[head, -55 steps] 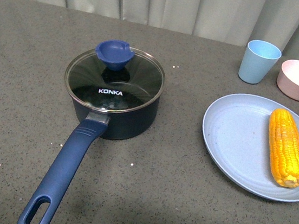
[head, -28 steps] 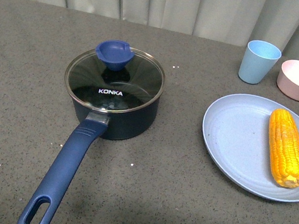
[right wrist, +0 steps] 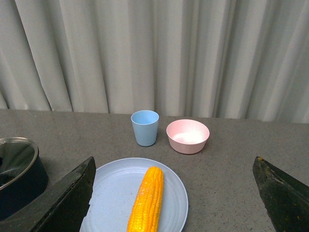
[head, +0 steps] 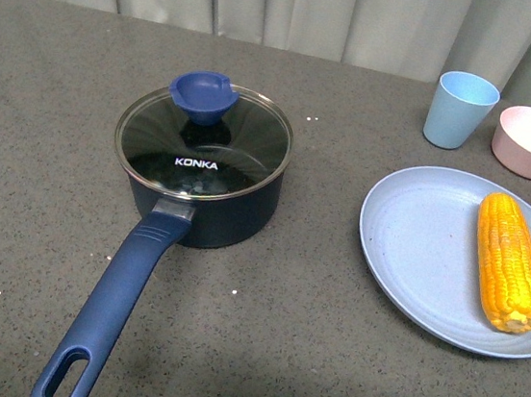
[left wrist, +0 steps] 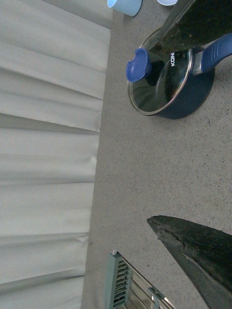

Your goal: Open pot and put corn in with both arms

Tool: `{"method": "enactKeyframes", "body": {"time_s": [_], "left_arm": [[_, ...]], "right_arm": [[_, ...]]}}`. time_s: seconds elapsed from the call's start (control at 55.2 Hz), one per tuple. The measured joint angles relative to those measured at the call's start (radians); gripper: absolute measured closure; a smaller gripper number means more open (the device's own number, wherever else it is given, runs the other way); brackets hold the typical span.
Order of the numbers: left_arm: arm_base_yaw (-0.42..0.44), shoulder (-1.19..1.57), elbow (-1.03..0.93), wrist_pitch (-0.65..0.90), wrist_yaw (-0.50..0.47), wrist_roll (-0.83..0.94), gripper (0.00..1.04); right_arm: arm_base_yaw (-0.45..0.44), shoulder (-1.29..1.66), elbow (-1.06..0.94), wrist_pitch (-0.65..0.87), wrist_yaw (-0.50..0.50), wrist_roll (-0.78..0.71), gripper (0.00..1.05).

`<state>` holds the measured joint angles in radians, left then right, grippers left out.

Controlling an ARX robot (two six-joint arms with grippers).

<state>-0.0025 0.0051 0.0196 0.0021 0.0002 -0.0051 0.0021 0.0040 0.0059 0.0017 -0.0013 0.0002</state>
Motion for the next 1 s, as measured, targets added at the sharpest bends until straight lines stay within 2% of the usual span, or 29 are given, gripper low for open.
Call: {"method": "enactKeyframes", "body": {"time_s": [0.996], "left_arm": [[0.0,0.0,0.0,0.0,0.0,0.0,0.07]], "right_arm": [[0.0,0.0,0.0,0.0,0.0,0.0,0.09]]}}
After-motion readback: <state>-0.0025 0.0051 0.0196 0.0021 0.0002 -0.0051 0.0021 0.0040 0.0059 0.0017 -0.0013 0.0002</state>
